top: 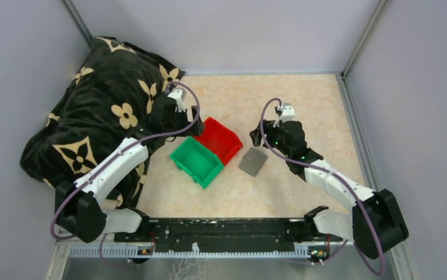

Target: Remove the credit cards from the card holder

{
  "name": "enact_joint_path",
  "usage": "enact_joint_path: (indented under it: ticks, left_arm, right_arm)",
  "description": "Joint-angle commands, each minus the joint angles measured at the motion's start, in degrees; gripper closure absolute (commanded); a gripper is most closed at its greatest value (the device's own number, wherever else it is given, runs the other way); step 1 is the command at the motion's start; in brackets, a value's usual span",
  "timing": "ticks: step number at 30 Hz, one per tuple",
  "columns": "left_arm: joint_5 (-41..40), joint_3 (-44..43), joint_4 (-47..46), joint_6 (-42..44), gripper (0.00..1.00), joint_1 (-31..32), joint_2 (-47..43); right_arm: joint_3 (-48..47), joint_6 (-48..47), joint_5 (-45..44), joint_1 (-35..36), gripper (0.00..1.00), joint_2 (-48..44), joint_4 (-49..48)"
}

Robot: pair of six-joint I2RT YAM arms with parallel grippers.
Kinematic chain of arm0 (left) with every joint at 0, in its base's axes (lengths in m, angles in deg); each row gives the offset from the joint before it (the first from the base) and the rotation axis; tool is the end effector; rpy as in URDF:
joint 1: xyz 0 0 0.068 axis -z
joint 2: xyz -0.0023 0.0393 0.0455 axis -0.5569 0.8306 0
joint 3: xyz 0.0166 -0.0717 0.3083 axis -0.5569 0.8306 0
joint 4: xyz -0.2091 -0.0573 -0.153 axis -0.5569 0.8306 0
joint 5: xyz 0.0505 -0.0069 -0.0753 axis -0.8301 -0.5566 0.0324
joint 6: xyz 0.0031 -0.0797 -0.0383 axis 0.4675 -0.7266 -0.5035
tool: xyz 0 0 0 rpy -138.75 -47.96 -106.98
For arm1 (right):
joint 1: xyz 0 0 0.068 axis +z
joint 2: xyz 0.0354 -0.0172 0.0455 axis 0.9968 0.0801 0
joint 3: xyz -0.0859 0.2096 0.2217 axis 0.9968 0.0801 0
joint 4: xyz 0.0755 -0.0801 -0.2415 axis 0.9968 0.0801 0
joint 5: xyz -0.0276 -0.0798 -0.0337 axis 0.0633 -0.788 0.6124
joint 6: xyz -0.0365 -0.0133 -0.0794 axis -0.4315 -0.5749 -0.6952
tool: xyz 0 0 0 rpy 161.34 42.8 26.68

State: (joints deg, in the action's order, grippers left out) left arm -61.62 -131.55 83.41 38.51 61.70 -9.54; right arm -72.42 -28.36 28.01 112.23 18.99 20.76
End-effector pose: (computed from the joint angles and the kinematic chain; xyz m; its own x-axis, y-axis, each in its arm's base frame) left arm 0.2890 -0.1497 0.3174 -0.6121 -0.0372 -0.7899 0.2615 0.9331 -0.2467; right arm 0.2474 0.1245 0.2674 -0.4453 0.1997 -0.8729 -0.2985 0.8860 0.3549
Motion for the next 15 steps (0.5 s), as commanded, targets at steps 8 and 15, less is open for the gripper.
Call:
enact_joint_path:
  ticks: [8, 15]
  left_arm:
    - [1.2, 1.1, -5.5, -1.3, 0.02, -3.1, -5.5]
    - [4.3, 0.9, -5.0, -2.5, 0.02, -5.0, -5.2]
  right_arm:
    - [-7.5, -3.2, 5.6, 1.6, 0.29, 4.7, -4.3]
    - [-16.9, -8.8, 9.0, 4.2, 0.37, 11.7, -4.5]
